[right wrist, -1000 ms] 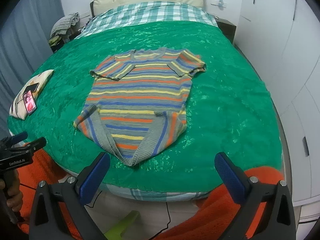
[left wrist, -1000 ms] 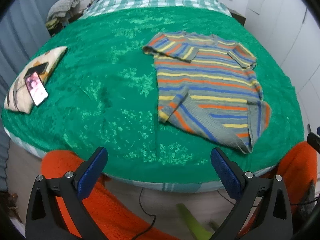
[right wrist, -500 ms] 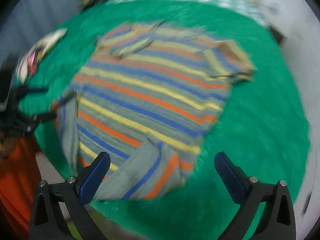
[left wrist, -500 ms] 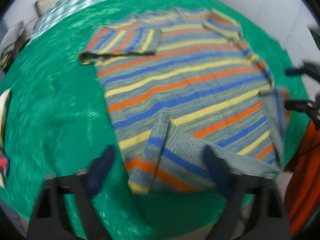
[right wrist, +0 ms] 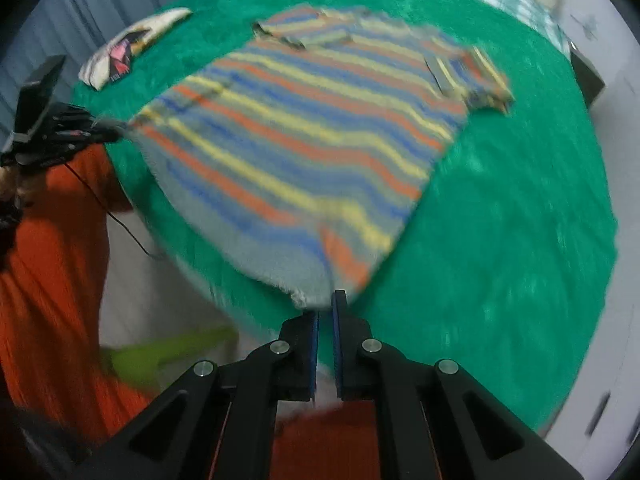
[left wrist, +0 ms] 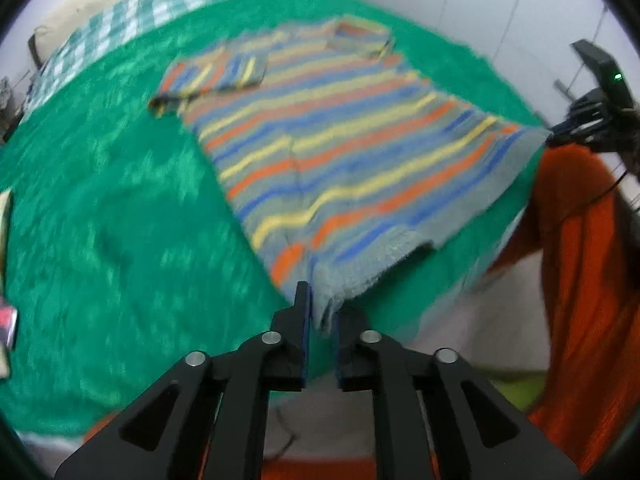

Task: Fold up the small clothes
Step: 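Grasp the sweater hem corners with the left and right grippers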

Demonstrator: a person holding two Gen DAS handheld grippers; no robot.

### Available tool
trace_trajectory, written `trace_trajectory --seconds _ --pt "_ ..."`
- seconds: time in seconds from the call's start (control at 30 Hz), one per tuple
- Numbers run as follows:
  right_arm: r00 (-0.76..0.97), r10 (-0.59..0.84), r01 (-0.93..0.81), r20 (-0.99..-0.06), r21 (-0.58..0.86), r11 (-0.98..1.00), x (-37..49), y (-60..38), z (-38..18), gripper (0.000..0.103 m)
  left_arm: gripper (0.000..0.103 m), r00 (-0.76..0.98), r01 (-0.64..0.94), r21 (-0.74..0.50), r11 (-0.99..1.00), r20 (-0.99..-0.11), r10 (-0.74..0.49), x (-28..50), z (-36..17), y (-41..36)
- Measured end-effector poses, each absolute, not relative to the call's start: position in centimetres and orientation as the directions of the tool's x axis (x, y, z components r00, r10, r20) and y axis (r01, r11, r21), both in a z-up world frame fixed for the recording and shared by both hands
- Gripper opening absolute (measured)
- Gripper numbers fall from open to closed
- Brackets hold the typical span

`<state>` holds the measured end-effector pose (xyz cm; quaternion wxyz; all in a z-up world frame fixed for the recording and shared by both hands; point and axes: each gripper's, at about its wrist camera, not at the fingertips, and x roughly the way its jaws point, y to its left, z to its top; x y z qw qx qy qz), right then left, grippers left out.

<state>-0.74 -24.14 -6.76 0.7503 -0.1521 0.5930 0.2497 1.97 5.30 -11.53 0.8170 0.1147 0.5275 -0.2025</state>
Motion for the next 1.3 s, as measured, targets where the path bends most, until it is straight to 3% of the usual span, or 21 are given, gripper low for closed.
trace_trajectory --seconds 0.03,0.07,0.1,0.13,0.17,0.27,0.33,0.4,0.43,0.47,0.5,0.53,0.57,0.73,0.9,1.13,1.3 --pt "0.163 0.180 -0.543 -0.970 0.064 0.837 -1.0 -24.6 -7.2 0.010 0.032 0.351 0.427 -0.027 0.904 -0.916 -0.193 1.8 -11.8 5.9" --pt "0.146 0.154 -0.521 -0.977 0.057 0.851 -1.3 -25.3 -7.8 0.023 0.051 0.353 0.394 -0.036 0.918 -0.917 -0.187 1.9 -11.7 6.4" --pt "0.131 0.134 -0.497 -0.982 0.051 0.866 -1.5 -26.0 -8.3 0.033 0.059 0.367 0.341 -0.050 0.939 -0.912 -0.182 3.4 -11.9 6.8" --pt "0.128 0.132 -0.477 -0.983 0.056 0.877 -1.6 -26.9 -8.3 0.052 0.070 0.381 0.299 -0.075 0.951 -0.905 -0.191 3.6 -11.6 7.4" --pt "0.132 0.152 -0.439 -0.979 0.080 0.895 -1.6 -27.9 -8.1 0.057 0.077 0.395 0.235 -0.120 0.965 -0.895 -0.207 4.0 -11.5 8.2" --pt "0.128 0.275 -0.282 -0.953 0.231 0.931 -0.6 -29.9 -8.1 0.058 0.079 0.368 0.082 -0.197 0.977 -0.905 -0.213 5.5 -13.1 9.0" --pt "0.093 0.354 -0.134 -0.931 0.340 0.931 0.3 -30.9 -9.6 0.060 0.079 0.317 0.029 -0.165 0.986 -0.934 -0.166 6.6 -15.5 7.7" --pt "0.046 0.394 -0.024 -0.918 0.393 0.919 1.1 -30.5 -12.0 0.060 0.076 0.270 0.033 -0.134 0.990 -0.953 -0.138 7.0 -17.4 6.5" --pt "0.027 0.405 -0.007 -0.914 0.405 0.914 1.4 -30.0 -13.1 0.060 0.069 0.243 0.041 -0.119 0.992 -0.962 -0.126 7.4 -18.5 5.7" --pt "-0.005 0.405 0.008 -0.915 0.404 0.915 1.8 -29.4 -14.4 0.060 0.044 0.225 0.050 -0.109 0.993 -0.967 -0.117 7.4 -19.1 5.0" --pt "-0.033 0.391 0.030 -0.920 0.391 0.920 2.3 -28.7 -15.8 0.060 0.029 0.223 0.063 -0.104 0.993 -0.968 -0.115 7.3 -19.3 4.5" --pt "-0.042 0.396 0.029 -0.917 0.395 0.918 2.7 -28.1 -16.4 0.051 0.005 0.220 0.087 -0.128 0.988 -0.965 -0.144 7.2 -19.1 4.0" --pt "-0.037 0.418 0.013 -0.908 0.418 0.908 2.8 -27.6 -16.3 0.005 0.004 0.220 0.088 -0.140 0.986 -0.963 -0.157 7.0 -18.6 4.0" --pt "0.042 0.392 -0.057 -0.919 0.390 0.919 1.9 -27.4 -11.8 0.005 0.004 0.261 0.027 -0.237 0.971 -0.936 -0.236 5.2 -15.5 6.6" --pt "0.036 0.348 -0.125 -0.937 0.342 0.931 0.4 -26.3 -9.4 0.005 0.004 0.233 0.047 -0.208 0.977 -0.949 -0.213 4.1 -14.8 6.3" --pt "-0.089 0.298 -0.076 -0.950 0.305 0.949 -0.2 -25.4 -13.8 0.005 0.004 0.106 -0.013 -0.149 0.989 -0.984 -0.146 3.4 -18.3 6.9" --pt "-0.134 0.252 -0.035 -0.958 0.259 0.965 1.2 -24.6 -15.8 0.005 0.004 0.080 0.021 -0.036 0.999 -0.996 -0.038 4.4 -20.1 4.8"
